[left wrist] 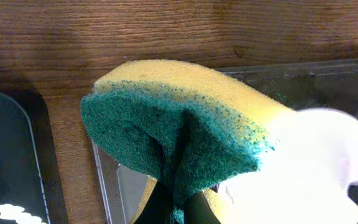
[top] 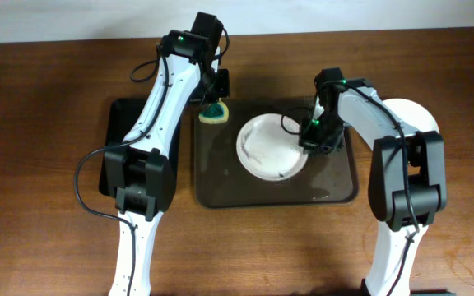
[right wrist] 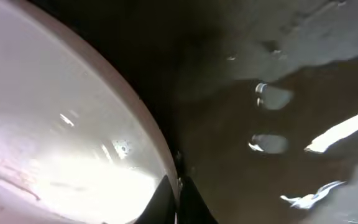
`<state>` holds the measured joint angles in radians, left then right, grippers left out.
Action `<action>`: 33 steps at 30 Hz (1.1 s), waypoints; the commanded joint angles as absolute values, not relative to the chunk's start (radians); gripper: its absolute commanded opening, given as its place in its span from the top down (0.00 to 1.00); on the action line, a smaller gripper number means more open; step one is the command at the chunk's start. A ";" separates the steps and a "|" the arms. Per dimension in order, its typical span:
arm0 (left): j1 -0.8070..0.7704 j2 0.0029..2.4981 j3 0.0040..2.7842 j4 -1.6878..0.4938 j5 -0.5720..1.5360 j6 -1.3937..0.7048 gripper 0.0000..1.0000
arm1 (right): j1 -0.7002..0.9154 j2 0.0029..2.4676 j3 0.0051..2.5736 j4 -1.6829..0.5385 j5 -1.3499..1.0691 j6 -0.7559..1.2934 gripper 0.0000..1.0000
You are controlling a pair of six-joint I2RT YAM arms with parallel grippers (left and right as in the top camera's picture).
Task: Clean dirty plates on tray and stack at the side
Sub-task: 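Scrub the third plate again with the left gripper's sponge, then carry the third plate right and stack it on the plate pile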
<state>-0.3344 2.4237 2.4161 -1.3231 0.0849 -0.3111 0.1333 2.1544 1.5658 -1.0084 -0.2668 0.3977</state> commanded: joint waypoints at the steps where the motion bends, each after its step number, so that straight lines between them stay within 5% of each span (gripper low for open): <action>1: -0.337 2.413 2.422 -1.327 0.095 -0.325 1.00 | 0.181 2.170 1.549 -0.961 -0.229 0.589 0.96; 12: -0.530 2.717 2.376 -1.210 0.129 -0.279 1.00 | 0.167 2.209 1.547 -0.907 -0.214 0.524 0.96; 16: -0.486 2.714 2.502 -1.271 -0.307 -0.486 1.00 | 0.167 2.212 1.547 -0.904 -0.217 0.520 0.96; 19: -0.488 2.716 2.550 -1.269 -0.371 -0.485 1.00 | 0.167 2.212 1.547 -0.901 -0.217 0.520 0.96; 21: -0.490 2.716 2.550 -1.303 -0.292 -0.391 1.00 | 0.167 2.212 1.545 -0.901 -0.218 0.513 0.96; 24: -0.495 2.716 2.550 -1.528 0.262 0.091 1.00 | 0.167 2.212 1.544 -0.900 -0.222 0.512 0.96; 26: -0.497 2.716 2.550 -1.633 0.326 0.198 1.00 | 0.167 2.212 1.544 -0.898 -0.226 0.509 0.96; 31: -0.517 2.716 2.550 -1.522 0.441 0.186 1.00 | 0.167 2.212 1.544 -0.898 -0.229 0.505 0.96; 33: -0.514 2.716 2.550 -1.356 0.301 -0.043 1.00 | 0.167 2.212 1.544 -0.899 -0.228 0.505 0.96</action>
<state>-0.5037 2.6919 2.5519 -1.4601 0.3641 0.1387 0.1688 2.1647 1.5639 -0.8959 -0.2863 0.4953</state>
